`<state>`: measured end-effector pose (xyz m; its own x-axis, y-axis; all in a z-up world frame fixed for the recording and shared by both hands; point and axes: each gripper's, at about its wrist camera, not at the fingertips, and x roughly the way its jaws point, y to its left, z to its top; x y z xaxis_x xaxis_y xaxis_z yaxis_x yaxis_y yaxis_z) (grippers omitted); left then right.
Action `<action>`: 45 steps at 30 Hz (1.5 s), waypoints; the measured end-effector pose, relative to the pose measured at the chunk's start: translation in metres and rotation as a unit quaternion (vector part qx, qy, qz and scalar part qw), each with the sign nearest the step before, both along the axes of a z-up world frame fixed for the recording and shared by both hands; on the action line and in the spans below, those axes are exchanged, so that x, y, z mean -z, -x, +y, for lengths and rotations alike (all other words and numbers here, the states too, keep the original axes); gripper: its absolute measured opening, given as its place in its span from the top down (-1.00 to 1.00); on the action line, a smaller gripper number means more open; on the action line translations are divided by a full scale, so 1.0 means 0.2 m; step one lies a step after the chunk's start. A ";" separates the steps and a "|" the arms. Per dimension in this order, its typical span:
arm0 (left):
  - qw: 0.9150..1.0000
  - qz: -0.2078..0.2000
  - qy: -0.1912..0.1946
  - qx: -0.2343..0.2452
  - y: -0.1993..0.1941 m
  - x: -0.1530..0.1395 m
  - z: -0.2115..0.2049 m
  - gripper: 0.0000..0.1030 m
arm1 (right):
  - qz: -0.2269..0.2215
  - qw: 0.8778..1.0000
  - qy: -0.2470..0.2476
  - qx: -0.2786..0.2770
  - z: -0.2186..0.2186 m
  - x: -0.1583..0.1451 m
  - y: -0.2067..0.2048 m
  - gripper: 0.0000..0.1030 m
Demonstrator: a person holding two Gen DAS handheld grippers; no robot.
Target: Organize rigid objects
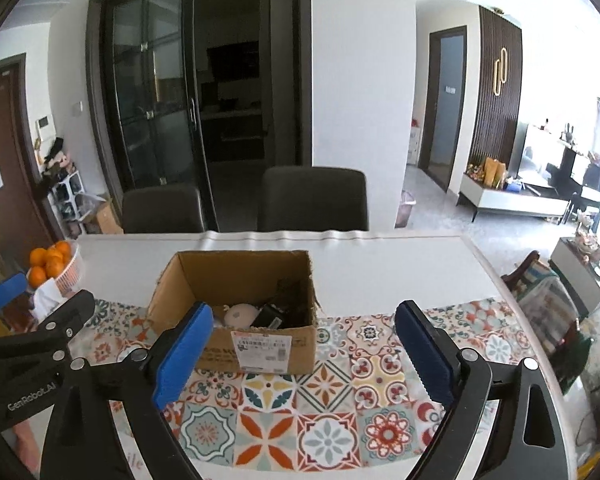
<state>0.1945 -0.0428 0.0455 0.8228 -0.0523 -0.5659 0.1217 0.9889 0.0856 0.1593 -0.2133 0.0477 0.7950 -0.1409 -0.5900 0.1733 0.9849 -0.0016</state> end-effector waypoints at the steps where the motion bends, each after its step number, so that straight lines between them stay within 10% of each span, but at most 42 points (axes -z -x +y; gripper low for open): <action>1: 1.000 -0.003 0.000 0.000 0.03 -0.01 0.00 -1.00 | -0.004 1.000 0.002 0.000 0.00 -0.02 0.03 -0.81; 45: 0.999 -0.041 0.007 -0.005 0.45 -0.14 0.02 -1.00 | -0.034 0.999 -0.005 -0.028 0.00 -0.11 0.40 -0.85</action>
<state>0.1047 -0.0381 0.0735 0.8667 -0.0513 -0.4962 0.1051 0.9911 0.0812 0.0790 -0.2124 0.0696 0.8402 -0.0891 -0.5349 0.1165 0.9930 0.0176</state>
